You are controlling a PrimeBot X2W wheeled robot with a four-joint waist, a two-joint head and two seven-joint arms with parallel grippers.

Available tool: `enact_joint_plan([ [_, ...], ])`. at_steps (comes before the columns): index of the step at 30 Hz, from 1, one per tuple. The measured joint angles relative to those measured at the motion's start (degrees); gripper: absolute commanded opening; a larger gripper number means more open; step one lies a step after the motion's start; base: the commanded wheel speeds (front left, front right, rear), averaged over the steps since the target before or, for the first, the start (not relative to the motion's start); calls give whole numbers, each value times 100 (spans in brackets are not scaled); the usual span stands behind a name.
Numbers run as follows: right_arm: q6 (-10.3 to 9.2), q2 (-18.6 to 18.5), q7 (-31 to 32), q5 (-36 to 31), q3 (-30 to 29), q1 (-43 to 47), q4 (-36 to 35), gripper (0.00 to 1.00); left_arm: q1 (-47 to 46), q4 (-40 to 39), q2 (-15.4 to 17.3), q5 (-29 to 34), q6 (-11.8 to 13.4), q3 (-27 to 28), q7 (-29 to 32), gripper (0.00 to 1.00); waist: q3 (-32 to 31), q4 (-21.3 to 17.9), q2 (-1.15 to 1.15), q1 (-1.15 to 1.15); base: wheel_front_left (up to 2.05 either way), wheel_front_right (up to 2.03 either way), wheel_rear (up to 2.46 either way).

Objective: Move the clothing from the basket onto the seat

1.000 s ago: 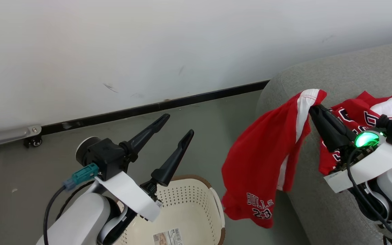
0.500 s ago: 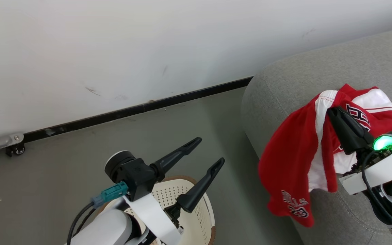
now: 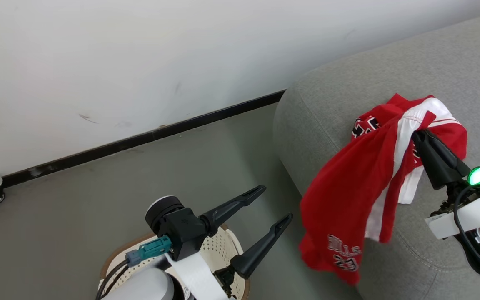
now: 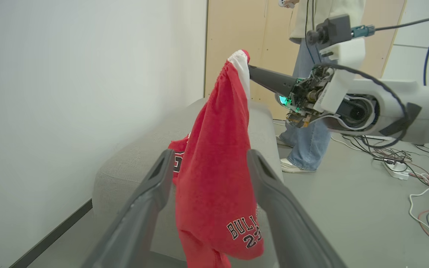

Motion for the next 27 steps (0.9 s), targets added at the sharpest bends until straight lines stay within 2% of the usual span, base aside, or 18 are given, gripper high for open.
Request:
enact_joint_plan([
  [6, 0, -109, 0, 1, 30, -59, 75, 0, 0, -12, 46, -68, 0, -19, -18, 100, 43, -149, 0, 0, 0, 0, 0],
  [13, 0, -321, 1, 58, -11, -577, 360, 0, -5, -71, 98, -68, 0, -10, -35, 100, 152, -250, 0, 0, 0, 0, 0],
  [27, 0, -1017, 454, 301, -844, -2249, 1296, 0, -277, -490, 116, 160, 0, -22, -43, 100, 634, -267, 0, 0, 0, 0, 0],
])
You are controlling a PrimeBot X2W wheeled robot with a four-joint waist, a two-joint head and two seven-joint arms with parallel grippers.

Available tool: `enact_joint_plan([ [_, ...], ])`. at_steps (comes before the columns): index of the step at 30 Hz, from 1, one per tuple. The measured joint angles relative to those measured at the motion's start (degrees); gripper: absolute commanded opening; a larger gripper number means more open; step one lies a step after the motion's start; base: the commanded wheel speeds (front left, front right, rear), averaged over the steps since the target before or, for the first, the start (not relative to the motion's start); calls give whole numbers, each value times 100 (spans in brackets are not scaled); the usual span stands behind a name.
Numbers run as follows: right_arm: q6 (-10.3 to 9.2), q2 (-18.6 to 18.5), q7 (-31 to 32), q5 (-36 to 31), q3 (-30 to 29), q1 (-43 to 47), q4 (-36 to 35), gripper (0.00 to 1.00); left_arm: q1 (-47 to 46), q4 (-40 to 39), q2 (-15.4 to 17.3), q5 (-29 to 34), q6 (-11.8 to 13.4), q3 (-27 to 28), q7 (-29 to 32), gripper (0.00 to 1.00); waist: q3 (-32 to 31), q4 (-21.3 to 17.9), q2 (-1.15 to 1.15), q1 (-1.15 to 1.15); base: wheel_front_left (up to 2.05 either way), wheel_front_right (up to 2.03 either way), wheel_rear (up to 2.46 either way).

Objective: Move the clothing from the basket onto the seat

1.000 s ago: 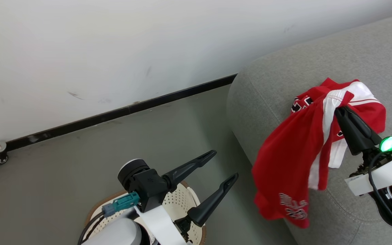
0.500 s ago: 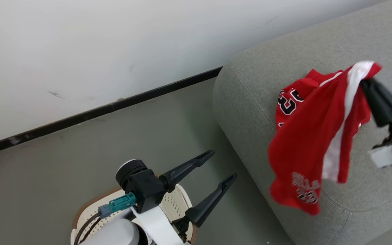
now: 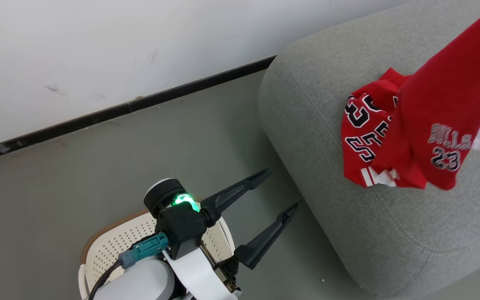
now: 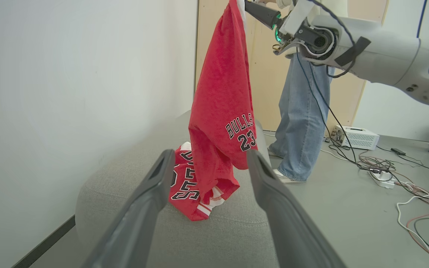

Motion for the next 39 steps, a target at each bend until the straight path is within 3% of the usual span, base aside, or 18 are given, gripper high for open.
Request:
enact_joint_plan([
  [10, 0, -550, 175, 1, -375, -626, 416, 0, -135, -383, 0, 256, 0, -157, 83, 100, 389, 118, 0, 0, 0, 0, 0],
  [17, 0, -656, 160, 7, -431, -816, 782, 0, -210, -591, -24, 354, 2, -227, 162, 100, 697, 223, 0, 0, 0, 0, 0],
  [31, 0, 249, -172, 142, -162, 69, 1750, 0, -643, -710, -21, 654, 11, -233, 341, 100, 1365, 416, 0, 0, 0, 0, 0],
  [39, 0, 578, -296, 205, -234, 300, 2170, 0, -817, -711, -20, 712, 11, -214, 366, 100, 1691, 472, 0, 0, 0, 0, 0],
])
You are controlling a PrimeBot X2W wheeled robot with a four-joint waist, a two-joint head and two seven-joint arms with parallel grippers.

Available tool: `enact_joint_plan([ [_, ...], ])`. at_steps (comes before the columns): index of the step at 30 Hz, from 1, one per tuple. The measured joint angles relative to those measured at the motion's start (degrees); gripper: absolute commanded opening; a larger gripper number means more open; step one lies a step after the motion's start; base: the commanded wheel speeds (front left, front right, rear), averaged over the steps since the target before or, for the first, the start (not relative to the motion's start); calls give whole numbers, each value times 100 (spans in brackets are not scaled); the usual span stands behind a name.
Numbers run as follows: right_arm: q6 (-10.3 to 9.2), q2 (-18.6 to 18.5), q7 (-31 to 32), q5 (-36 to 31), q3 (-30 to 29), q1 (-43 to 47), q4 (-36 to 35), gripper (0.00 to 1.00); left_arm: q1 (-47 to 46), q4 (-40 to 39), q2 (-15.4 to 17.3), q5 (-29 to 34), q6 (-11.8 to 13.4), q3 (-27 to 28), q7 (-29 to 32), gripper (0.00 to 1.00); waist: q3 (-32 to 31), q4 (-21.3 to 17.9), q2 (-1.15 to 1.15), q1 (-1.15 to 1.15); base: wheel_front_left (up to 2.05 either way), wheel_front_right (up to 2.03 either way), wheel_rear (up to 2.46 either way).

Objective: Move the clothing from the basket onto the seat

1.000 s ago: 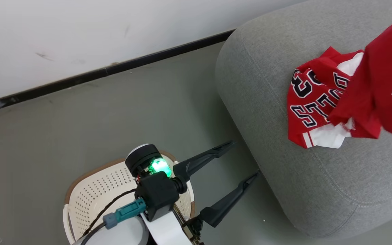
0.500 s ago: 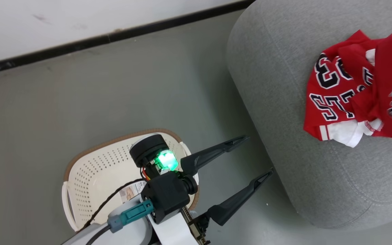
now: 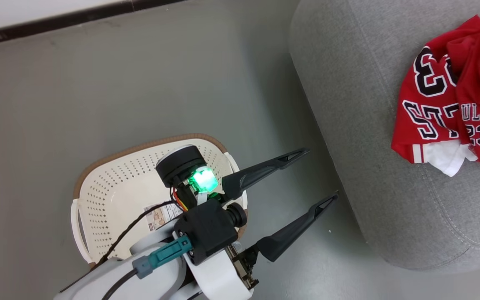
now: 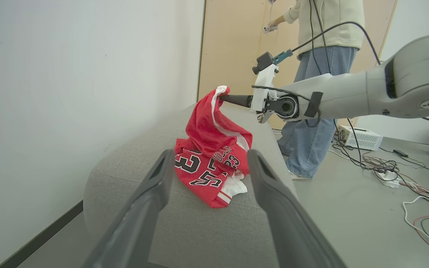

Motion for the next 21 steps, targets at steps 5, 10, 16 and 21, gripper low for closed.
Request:
enact_joint_plan([
  [5, 0, 110, -74, 102, -158, 177, 244, 0, -137, 1, 12, 96, 0, 7, 40, 100, 164, 15, 0, 0, 0, 0, 0],
  [10, 0, 266, -110, 207, -291, 354, 409, 0, -235, 37, 60, 166, 0, 49, 40, 100, 295, -1, 0, 0, 0, 0, 0],
  [16, 0, 510, -149, 197, -311, 352, 423, 69, -236, 265, 135, 174, -1, 87, -20, 100, 323, -109, 0, 0, 0, 0, 0],
  [21, 0, 519, -151, 143, -321, 361, 394, 100, -235, 409, 149, 164, -1, 116, -83, 100, 282, -185, 0, 0, 0, 0, 0],
])
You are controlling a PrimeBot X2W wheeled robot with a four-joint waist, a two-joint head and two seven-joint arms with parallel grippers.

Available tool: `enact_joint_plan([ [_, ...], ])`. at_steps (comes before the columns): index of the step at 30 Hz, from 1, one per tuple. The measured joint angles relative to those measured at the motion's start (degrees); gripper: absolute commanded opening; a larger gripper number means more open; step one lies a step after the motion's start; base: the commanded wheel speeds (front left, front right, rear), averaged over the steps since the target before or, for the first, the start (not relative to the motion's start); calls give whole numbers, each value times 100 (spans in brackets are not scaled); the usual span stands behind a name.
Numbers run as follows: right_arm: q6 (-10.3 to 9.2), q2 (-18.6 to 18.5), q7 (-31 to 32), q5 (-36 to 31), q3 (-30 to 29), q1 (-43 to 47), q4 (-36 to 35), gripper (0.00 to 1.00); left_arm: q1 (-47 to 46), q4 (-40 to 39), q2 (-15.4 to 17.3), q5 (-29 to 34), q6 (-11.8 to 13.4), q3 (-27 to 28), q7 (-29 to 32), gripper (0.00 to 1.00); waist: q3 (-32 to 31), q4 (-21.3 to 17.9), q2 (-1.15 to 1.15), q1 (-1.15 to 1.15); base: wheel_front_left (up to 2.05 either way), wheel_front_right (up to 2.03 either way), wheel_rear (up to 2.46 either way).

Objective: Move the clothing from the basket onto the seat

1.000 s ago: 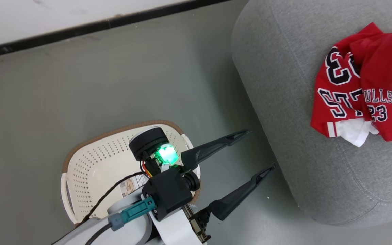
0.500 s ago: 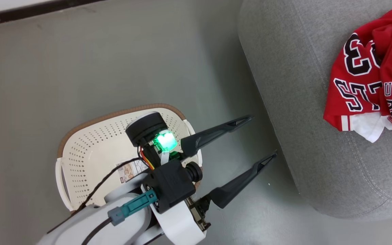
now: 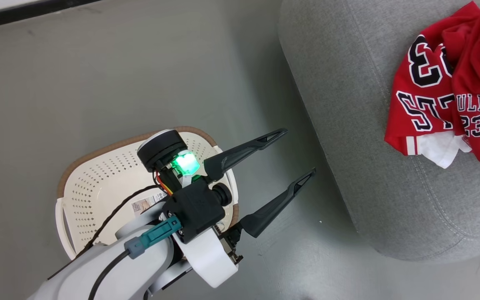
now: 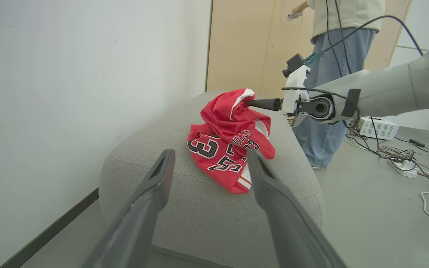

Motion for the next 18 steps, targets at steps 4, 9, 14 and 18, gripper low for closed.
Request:
enact_joint_plan([
  [4, 0, 0, -7, -13, -40, 87, -88, 100, 8, 76, -1, -40, 1, 12, -34, 100, -43, -59, 0, 0, 0, 0, 0],
  [9, 0, -13, -8, -126, -164, 142, -342, 100, 30, 186, 1, -57, 1, 32, -80, 100, -105, -134, 0, 0, 0, 0, 0],
  [14, 0, -100, -9, -174, -224, 318, -547, 100, 51, 252, 4, -91, 1, 63, -132, 100, -168, -192, 0, 0, 0, 0, 0],
  [18, 0, -155, -8, -257, -223, 465, -840, 100, 103, 321, 24, -92, 19, 121, -163, 100, -249, -235, 0, 0, 0, 0, 0],
])
